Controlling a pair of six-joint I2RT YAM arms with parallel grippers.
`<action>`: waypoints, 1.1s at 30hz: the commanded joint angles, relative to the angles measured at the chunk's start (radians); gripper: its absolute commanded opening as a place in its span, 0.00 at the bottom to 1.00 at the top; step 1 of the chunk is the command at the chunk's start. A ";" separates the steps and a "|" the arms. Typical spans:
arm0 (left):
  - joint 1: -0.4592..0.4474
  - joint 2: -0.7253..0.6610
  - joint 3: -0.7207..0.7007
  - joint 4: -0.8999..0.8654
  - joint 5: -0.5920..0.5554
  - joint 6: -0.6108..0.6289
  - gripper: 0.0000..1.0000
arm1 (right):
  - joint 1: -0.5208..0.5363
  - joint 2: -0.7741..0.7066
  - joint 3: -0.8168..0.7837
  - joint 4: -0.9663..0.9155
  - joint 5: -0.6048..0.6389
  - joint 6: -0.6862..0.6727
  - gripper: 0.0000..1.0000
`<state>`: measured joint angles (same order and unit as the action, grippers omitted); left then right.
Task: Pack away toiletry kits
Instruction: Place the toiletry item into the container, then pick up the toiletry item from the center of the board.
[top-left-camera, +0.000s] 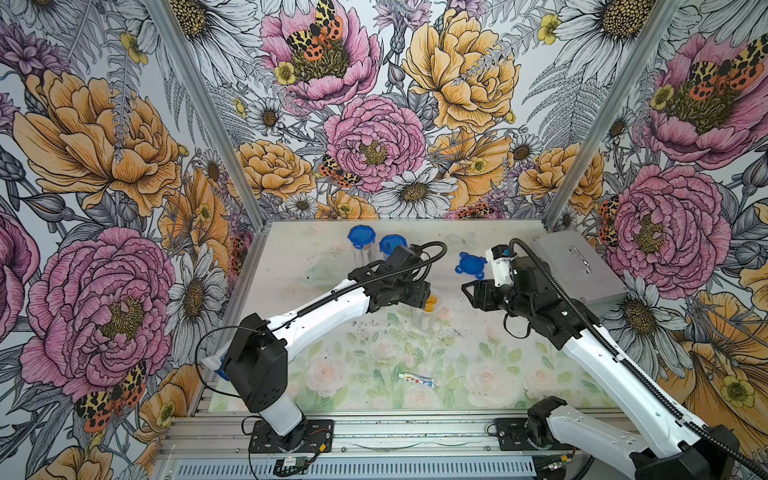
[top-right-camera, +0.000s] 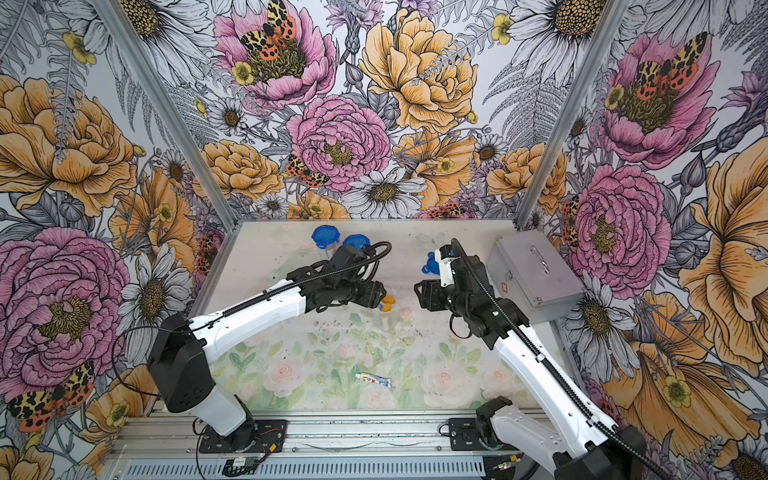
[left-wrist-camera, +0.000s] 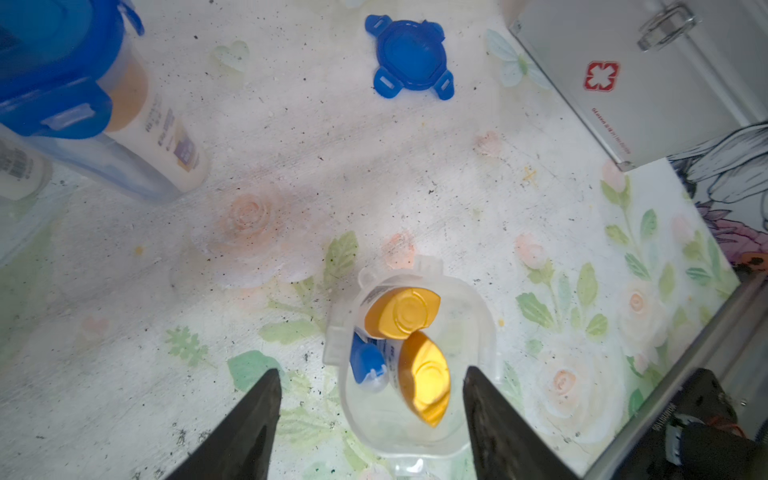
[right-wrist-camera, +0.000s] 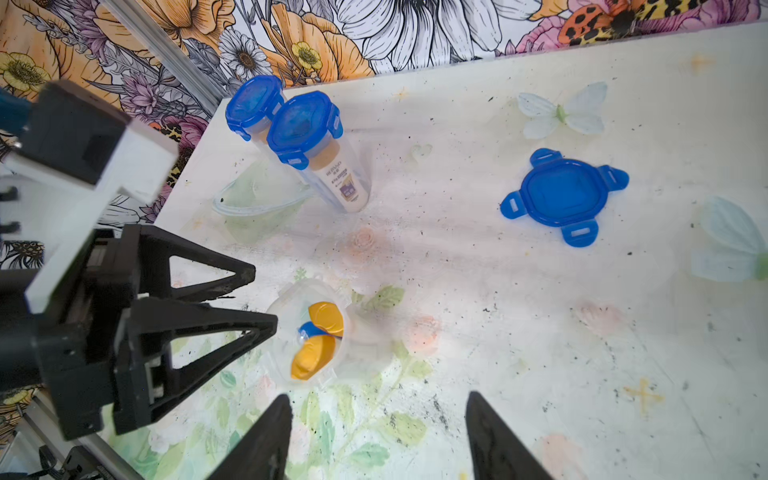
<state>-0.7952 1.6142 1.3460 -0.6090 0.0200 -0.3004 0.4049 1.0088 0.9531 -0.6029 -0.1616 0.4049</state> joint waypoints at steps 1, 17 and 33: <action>0.002 -0.043 -0.008 0.012 0.057 0.015 0.69 | 0.012 -0.009 -0.036 -0.027 -0.025 0.023 0.66; 0.317 -0.239 -0.084 -0.031 0.712 -0.453 0.90 | 0.222 0.018 -0.126 -0.024 -0.254 -0.125 0.65; 0.353 -0.507 -0.164 -0.031 0.778 -0.463 0.92 | 0.383 0.051 -0.269 0.175 -0.236 -0.028 0.65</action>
<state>-0.4610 1.1355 1.2030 -0.6395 0.7670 -0.7448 0.7704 1.0431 0.6891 -0.5091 -0.4053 0.3515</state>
